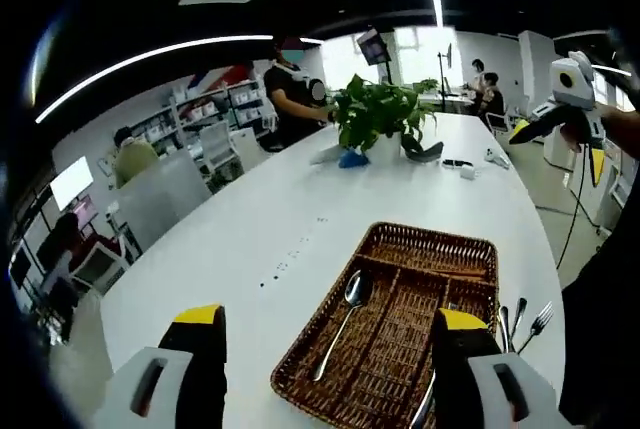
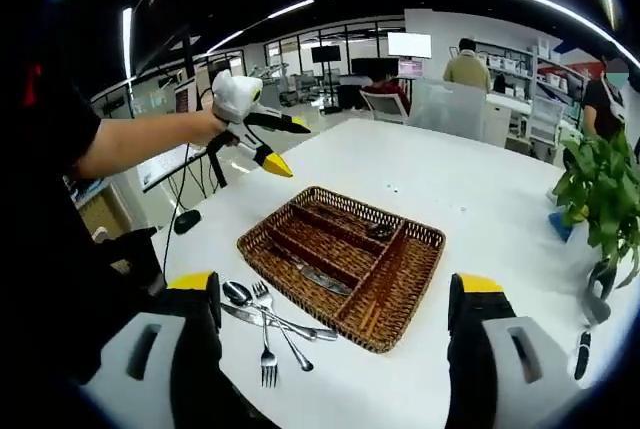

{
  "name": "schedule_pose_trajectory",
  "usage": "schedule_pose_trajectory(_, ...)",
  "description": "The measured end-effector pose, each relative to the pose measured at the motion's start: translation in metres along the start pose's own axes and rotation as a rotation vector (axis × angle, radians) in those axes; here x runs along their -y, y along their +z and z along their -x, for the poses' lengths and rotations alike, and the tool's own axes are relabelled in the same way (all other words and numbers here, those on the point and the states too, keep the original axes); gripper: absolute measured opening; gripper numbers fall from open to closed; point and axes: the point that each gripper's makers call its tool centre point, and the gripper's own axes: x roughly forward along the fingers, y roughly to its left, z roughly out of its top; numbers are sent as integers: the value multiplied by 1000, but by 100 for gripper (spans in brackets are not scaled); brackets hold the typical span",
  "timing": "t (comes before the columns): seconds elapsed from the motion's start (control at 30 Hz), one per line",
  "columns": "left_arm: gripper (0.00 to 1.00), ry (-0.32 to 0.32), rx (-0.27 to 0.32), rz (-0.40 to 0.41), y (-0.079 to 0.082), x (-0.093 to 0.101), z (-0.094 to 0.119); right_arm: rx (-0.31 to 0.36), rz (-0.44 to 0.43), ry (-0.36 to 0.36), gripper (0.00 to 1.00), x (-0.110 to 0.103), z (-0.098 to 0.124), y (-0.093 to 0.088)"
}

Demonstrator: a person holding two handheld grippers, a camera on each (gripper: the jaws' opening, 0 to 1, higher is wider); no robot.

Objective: Arrange the knives, forks, and spoons in their matching storage slots by inserting each utensil handle-first until every utensil is classified and aligned in the correct compartment

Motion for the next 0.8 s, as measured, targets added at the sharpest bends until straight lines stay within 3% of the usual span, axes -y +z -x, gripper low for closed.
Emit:
schedule_pose_trajectory(0.1, 100, 26, 28, 46, 4, 6, 24, 14, 11, 18, 97, 0, -2, 7)
schedule_pose_trajectory(0.17, 100, 2, 59, 113, 6, 20, 39, 22, 34, 20, 97, 1, -3, 11)
schedule_pose_trajectory(0.2, 100, 22, 81, 108, 8, 21, 45, 27, 36, 19, 98, 3, -3, 12)
schedule_pose_trajectory(0.33, 100, 83, 69, 121, -3, 34, 72, 42, 62, 11, 99, 11, -3, 17)
schedule_pose_trajectory(0.6, 100, 210, 120, 206, -6, 51, 120, 47, 61, 11, 99, 24, 5, 23)
schedule_pose_trajectory(0.73, 100, 289, 115, 237, -15, 54, 144, 45, 58, 8, 99, 26, 11, 24)
schedule_pose_trajectory(0.8, 100, 345, 85, 268, -34, 53, 152, 39, 57, 6, 99, 26, 12, 20)
